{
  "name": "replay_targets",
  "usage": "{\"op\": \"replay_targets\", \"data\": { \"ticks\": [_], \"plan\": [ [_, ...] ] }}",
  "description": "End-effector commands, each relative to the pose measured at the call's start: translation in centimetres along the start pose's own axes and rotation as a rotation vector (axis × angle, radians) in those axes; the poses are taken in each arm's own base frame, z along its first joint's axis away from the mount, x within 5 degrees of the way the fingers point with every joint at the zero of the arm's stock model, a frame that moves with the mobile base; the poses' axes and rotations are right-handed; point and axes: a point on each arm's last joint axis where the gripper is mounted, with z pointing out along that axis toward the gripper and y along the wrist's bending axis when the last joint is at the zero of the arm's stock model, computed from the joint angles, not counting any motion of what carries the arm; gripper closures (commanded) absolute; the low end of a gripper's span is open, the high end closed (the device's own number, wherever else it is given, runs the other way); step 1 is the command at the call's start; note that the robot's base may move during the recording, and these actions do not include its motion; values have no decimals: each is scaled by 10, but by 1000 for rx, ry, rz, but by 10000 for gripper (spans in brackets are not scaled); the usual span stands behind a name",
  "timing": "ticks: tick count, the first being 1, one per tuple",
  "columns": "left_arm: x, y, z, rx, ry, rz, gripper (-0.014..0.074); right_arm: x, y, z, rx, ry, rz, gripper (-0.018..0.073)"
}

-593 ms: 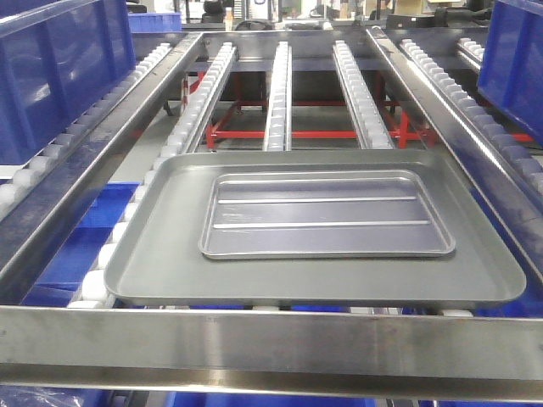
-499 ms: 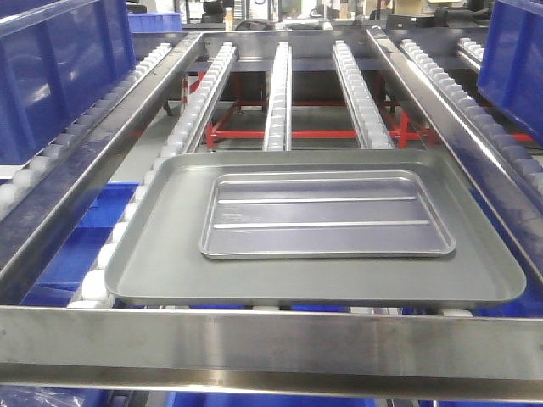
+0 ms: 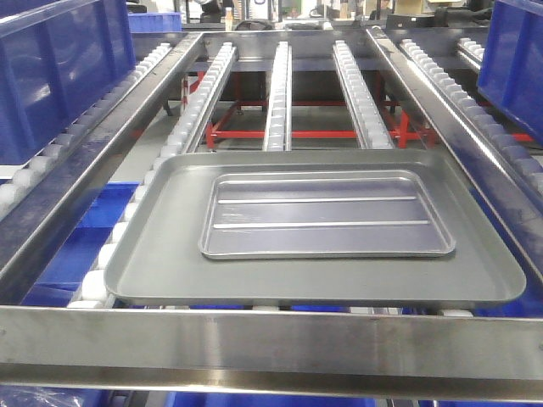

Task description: Grab silver tray and place in blue box

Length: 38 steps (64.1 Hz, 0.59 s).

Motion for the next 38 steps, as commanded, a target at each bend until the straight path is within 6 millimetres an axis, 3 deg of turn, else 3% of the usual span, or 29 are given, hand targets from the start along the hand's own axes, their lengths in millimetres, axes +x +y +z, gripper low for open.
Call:
{"op": "replay_targets", "data": {
  "ticks": [1,9,14,19,28,38],
  "plan": [
    [-10,-1,-2,12,-103,-4,701,-9,1,-2,-7,-118,-2,510],
    [-11,-1,-2,13,-115,-4,701,-10,1,-2,-8,-132,-2,510],
    [-23,-2,-4,20,-195,-5,700,-20,1,-4,-12,-202,10,510],
    [-47,-5,-7,25,-240,3,700,-46,3,-9,-18,-267,23,510],
    [-92,-10,-8,26,-79,20,700,-97,6,-13,-19,-221,22,510],
    [-134,-16,16,44,150,45,663,-136,9,9,-12,-88,22,454]
  ]
}}
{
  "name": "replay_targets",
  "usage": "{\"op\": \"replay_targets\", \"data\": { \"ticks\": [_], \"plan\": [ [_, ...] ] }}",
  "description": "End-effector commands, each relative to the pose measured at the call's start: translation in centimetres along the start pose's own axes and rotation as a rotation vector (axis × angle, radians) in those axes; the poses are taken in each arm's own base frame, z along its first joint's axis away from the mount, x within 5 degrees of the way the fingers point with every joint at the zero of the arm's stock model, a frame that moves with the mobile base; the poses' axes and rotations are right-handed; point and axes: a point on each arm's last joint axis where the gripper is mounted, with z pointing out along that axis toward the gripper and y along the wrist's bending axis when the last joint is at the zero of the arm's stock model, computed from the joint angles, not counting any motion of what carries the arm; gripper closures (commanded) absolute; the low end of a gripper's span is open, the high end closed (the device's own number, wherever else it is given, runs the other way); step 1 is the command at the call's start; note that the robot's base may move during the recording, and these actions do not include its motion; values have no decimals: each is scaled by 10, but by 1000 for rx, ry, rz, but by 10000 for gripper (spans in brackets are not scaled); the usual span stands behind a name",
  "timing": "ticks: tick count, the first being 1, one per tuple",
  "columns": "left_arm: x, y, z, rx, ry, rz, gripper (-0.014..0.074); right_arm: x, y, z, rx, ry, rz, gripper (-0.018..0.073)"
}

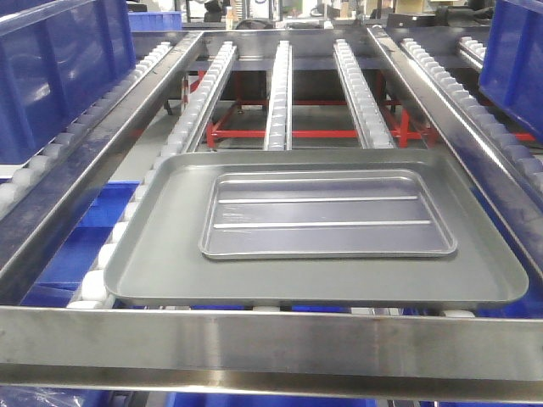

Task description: Grab silver tray and place in blue box

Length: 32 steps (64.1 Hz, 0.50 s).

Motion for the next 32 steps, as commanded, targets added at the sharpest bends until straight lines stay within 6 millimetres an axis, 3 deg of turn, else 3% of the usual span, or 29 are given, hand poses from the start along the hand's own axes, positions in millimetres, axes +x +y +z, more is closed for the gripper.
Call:
{"op": "replay_targets", "data": {
  "ticks": [1,10,17,26,32],
  "plan": [
    [-31,-4,15,23,56,13,652,-30,3,17,-3,3,3,439],
    [-49,-12,59,80,202,69,458,-35,3,51,7,189,4,223],
    [-52,-26,97,142,301,59,318,-36,9,72,-27,311,2,141],
    [-52,-58,139,267,399,71,289,-37,30,101,-149,435,-17,138],
    [-52,-92,163,375,434,82,291,-36,52,122,-246,491,-35,138]
  ]
}}
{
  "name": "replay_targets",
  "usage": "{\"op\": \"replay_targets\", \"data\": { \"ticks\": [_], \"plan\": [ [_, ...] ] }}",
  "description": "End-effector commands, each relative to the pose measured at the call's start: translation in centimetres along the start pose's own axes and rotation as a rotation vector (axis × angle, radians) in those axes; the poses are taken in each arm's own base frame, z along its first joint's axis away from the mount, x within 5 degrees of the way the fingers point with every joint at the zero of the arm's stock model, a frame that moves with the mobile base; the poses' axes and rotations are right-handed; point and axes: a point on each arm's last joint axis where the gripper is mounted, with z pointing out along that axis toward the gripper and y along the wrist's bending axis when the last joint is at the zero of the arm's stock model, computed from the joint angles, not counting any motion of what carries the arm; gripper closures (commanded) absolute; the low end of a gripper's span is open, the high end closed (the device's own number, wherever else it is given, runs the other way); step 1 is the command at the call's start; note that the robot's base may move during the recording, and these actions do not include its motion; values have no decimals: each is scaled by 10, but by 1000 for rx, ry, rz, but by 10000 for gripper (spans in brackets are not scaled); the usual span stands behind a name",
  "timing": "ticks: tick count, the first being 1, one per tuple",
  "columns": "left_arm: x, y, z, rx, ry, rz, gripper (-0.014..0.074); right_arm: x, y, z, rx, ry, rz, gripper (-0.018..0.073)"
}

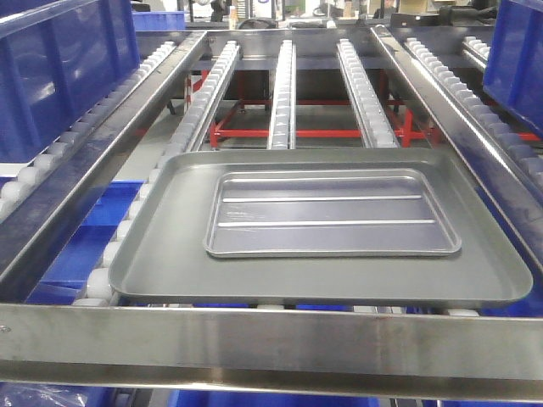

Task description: Grab silver tray and place in blue box

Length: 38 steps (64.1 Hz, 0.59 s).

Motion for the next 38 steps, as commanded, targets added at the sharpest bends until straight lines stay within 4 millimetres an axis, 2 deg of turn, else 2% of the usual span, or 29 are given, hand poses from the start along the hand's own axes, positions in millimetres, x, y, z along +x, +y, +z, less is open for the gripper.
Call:
{"op": "replay_targets", "data": {
  "ticks": [1,8,13,24,38],
  "plan": [
    [-30,-24,13,95,-100,22,291,-26,16,12,-77,-57,-32,138],
    [-40,-51,44,175,-84,44,291,-32,33,41,-128,19,-62,144],
    [-44,-58,65,198,-25,-6,291,-34,37,60,-131,72,-63,144],
    [-53,-55,103,169,190,-140,291,-37,43,99,-109,300,-47,144],
    [-62,-52,155,62,355,-168,291,-41,48,150,-41,479,17,144]
  ]
}}
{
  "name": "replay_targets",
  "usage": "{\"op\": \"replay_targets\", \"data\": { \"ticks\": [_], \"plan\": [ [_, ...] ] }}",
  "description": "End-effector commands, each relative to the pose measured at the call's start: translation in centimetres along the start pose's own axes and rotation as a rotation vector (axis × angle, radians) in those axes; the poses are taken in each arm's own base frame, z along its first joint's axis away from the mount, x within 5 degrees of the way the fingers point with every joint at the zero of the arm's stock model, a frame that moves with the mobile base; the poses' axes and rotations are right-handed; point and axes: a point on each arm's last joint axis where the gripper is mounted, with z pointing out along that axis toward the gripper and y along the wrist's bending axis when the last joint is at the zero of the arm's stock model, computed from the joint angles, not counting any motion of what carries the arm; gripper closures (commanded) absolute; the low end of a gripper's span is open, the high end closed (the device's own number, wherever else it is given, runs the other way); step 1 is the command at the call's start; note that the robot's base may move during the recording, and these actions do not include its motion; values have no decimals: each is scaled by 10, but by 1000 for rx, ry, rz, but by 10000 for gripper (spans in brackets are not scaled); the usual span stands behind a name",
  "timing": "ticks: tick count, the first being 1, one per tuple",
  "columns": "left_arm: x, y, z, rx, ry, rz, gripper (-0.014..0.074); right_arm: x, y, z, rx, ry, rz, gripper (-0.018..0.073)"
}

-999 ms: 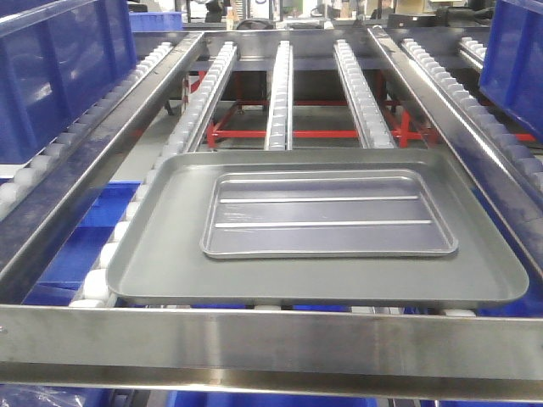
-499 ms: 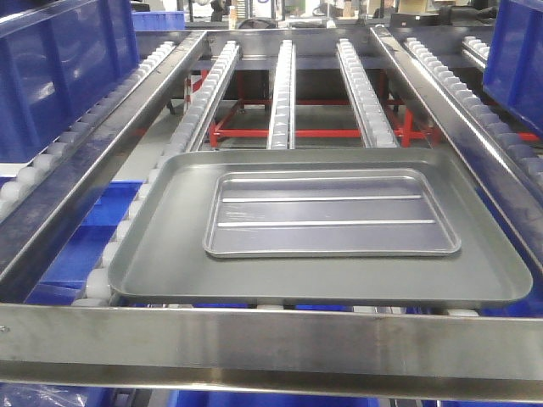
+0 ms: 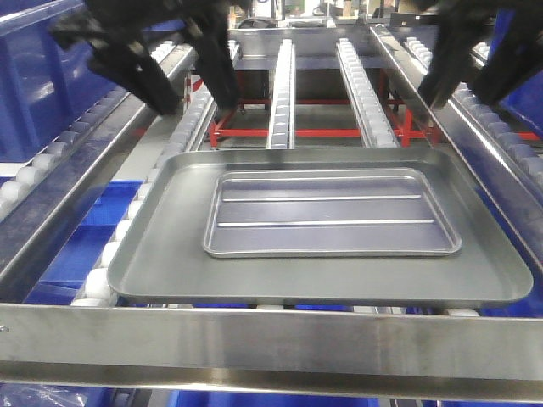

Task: Grab silver tray and place in blue box
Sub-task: 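Lower both grippers onto opposite rims of the silver tray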

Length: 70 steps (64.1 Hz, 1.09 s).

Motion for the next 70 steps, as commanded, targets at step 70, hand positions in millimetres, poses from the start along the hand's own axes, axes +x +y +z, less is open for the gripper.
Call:
{"op": "replay_targets", "data": {
  "ticks": [70],
  "plan": [
    [-21,9,90,-117,74,-171,291,-36,-30,96,177,74,205,144]
  ]
}}
